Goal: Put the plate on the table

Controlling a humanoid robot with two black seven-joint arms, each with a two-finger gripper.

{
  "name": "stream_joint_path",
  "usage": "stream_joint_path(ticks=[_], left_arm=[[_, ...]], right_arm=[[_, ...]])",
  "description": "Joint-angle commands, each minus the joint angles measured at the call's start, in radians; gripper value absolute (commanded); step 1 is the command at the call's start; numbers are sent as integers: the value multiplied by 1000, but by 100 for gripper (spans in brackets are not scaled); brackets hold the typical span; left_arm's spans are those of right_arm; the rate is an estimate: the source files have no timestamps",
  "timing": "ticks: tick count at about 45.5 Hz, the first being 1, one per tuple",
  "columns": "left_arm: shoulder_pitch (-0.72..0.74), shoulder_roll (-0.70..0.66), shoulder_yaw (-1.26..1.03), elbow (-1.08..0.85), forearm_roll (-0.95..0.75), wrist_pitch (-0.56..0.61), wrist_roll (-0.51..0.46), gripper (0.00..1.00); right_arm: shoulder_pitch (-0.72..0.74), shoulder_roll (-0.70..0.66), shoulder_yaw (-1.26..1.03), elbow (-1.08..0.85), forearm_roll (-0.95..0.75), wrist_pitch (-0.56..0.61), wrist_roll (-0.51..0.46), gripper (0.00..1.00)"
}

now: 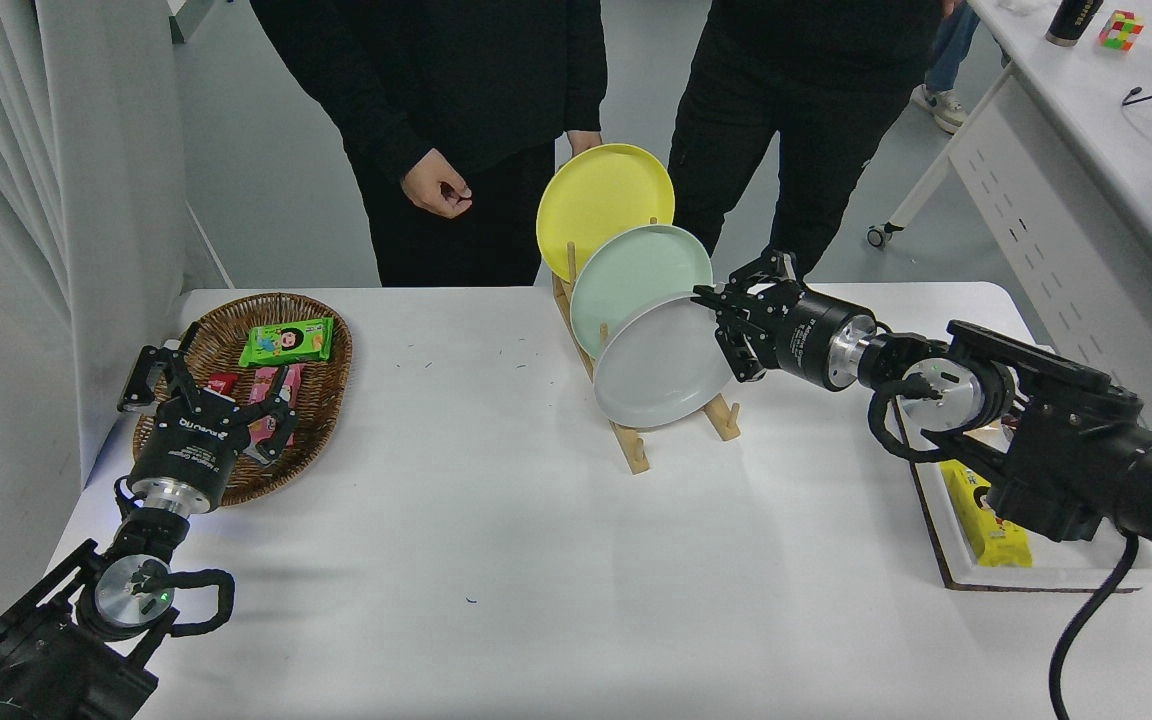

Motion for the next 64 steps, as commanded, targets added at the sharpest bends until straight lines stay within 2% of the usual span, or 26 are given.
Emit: stream_joint_path(ticks=[1,14,39,45,59,64], left_arm=[[0,0,0,1,0,0,-1,98],[0,0,0,1,0,0,-1,98],[0,0,0,1,0,0,1,98],[0,0,0,-1,0,0,-1,98],[0,0,0,1,0,0,1,98],[0,0,0,-1,0,0,-1,98]], right_arm=[[15,-26,-1,33,18,2,-1,0],[55,-66,-60,90,92,2,-3,0],[263,-93,-208,150,279,-21,-7,0],[305,-86,-202,150,294,-78,-24,0],[303,-34,-52,150,264,-262,-157,0],[320,-11,-53,150,260,-279,-164,0]])
